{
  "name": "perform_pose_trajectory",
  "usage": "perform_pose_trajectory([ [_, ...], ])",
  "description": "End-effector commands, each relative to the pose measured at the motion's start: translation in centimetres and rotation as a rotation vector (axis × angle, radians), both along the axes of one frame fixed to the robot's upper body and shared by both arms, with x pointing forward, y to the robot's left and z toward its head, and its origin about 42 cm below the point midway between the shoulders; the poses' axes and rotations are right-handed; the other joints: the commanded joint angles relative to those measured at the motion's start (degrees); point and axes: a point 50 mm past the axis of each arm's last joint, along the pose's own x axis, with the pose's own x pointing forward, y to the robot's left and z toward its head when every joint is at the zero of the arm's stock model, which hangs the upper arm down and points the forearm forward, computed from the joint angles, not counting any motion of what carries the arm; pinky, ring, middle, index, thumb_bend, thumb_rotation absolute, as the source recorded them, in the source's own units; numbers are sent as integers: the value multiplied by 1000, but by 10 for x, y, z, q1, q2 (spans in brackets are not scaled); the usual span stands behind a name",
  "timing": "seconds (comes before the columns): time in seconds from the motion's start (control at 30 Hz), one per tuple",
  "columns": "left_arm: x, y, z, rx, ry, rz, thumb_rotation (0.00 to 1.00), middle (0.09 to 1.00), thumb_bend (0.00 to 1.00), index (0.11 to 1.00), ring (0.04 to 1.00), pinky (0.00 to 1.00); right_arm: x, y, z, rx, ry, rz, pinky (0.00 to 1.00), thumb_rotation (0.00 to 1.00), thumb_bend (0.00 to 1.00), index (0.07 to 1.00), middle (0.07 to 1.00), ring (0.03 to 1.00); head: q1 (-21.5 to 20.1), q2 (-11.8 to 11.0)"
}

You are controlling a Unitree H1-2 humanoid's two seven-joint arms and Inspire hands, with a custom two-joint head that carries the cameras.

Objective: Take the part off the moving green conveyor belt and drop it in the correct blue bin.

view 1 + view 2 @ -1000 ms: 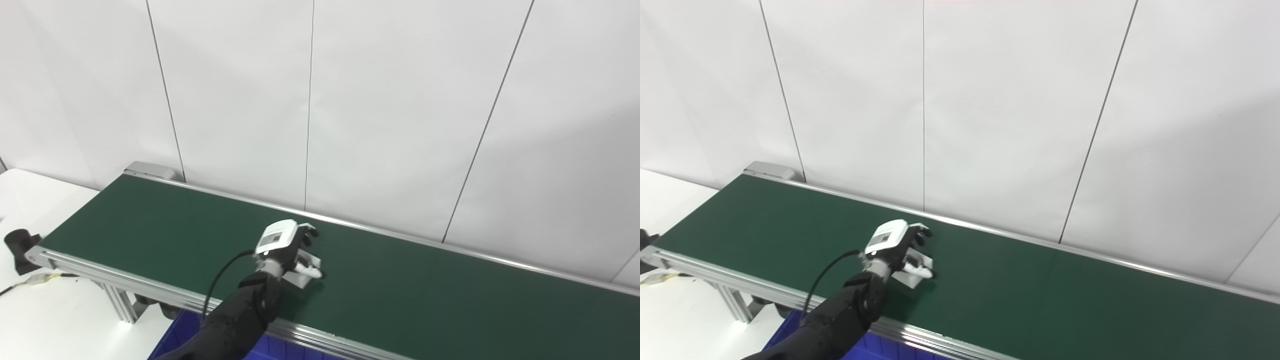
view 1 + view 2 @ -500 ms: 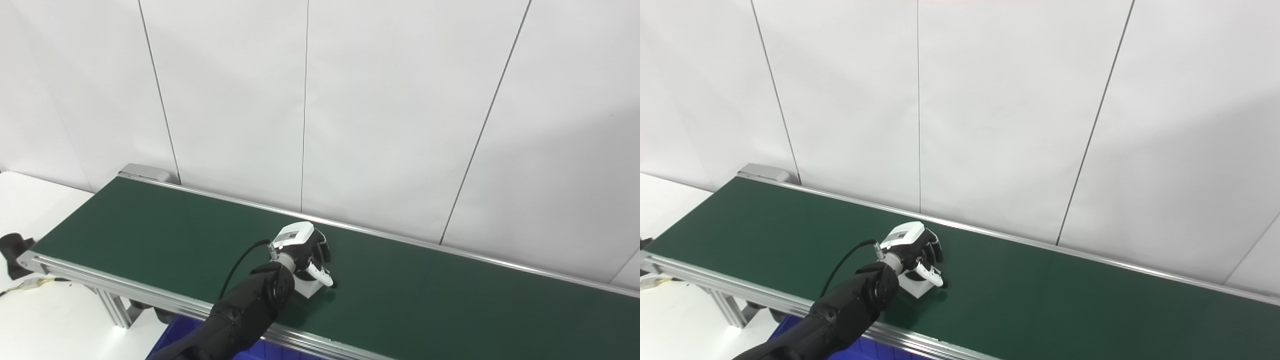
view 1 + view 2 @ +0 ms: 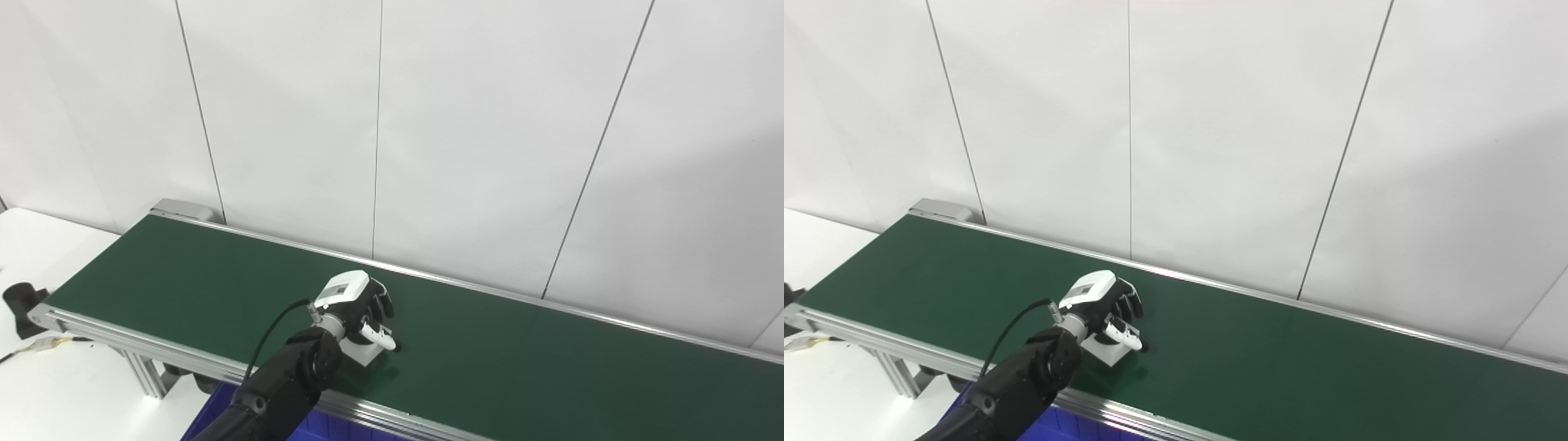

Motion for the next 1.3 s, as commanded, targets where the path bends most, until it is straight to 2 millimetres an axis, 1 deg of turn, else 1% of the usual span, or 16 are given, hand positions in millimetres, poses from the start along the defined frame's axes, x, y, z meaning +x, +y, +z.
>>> perform_pose_trajectory([
  [0.0, 7, 1, 34, -44, -134, -12, 0, 461, 493, 532, 360, 255, 6, -1, 11, 12, -67, 2, 738, 284, 1000, 886, 855, 835, 0, 1],
  [0.1, -2, -4, 42, -90, -170, -20, 0, 452, 489, 533, 354, 228, 6, -1, 12, 11, -68, 3, 738, 276, 1000, 884, 864, 844, 0, 1],
  [0.2, -11, -7, 48, -151, -197, -40, 0, 465, 491, 527, 366, 243, 7, -1, 12, 13, -74, 6, 745, 259, 1000, 881, 856, 839, -1, 1],
  [0.3, -18, -8, 52, -175, -216, -53, 0, 476, 492, 522, 379, 262, 7, -1, 12, 12, -68, 2, 706, 259, 1000, 880, 856, 826, -2, 2],
  [0.43, -30, -10, 58, -232, -247, -63, 0, 463, 491, 522, 366, 238, 7, -1, 12, 7, -73, 4, 715, 261, 1000, 884, 856, 830, -7, 5],
  [0.57, -42, -9, 54, -287, -282, -91, 0, 470, 492, 516, 374, 249, 6, 0, 14, 1, -60, -4, 722, 273, 1000, 886, 854, 833, -15, 8],
  [0.73, -58, -8, 50, -328, -296, -106, 0, 479, 493, 513, 378, 263, 6, 1, 16, 9, -64, -1, 731, 247, 1000, 877, 857, 838, -46, 21],
  [0.8, -65, -7, 48, -344, -292, -120, 0, 466, 491, 519, 363, 237, 6, 2, 19, 7, -70, 2, 727, 239, 1000, 878, 852, 832, -56, 25],
  [0.87, -71, -6, 47, -358, -287, -139, 0, 439, 488, 517, 347, 187, 5, 3, 22, 3, -74, 4, 748, 224, 1000, 879, 854, 841, -66, 31],
  [0.93, -75, -6, 45, -363, -289, -154, 0, 440, 487, 520, 341, 186, 5, 4, 24, 0, -78, 6, 752, 216, 1000, 880, 853, 841, -69, 32],
  [0.97, -78, -6, 44, -364, -289, -168, 0, 444, 488, 521, 344, 199, 4, 5, 25, -1, -83, 5, 744, 203, 1000, 879, 850, 835, -85, 38],
  [1.0, -80, -5, 43, -365, -288, -177, 0, 446, 488, 521, 347, 207, 3, 5, 26, -2, -87, 4, 737, 195, 1000, 878, 849, 831, -87, 39],
  [1.03, -83, -5, 41, -364, -285, -188, 0, 449, 489, 521, 350, 214, 3, 6, 27, 1, -91, 4, 731, 189, 1000, 877, 847, 828, -101, 42],
  [1.17, -91, -3, 37, -356, -273, -219, 0, 451, 492, 512, 365, 228, 1, 10, 27, 11, -93, 7, 711, 184, 990, 871, 855, 816, -130, 53],
  [1.23, -95, -2, 33, -355, -263, -234, 0, 450, 492, 504, 371, 192, 1, 11, 25, 11, -96, 11, 736, 205, 978, 879, 858, 827, -140, 58],
  [1.27, -98, -1, 32, -355, -259, -241, 0, 477, 496, 489, 403, 171, 1, 11, 24, 10, -96, 14, 745, 223, 970, 890, 860, 830, -144, 62],
])
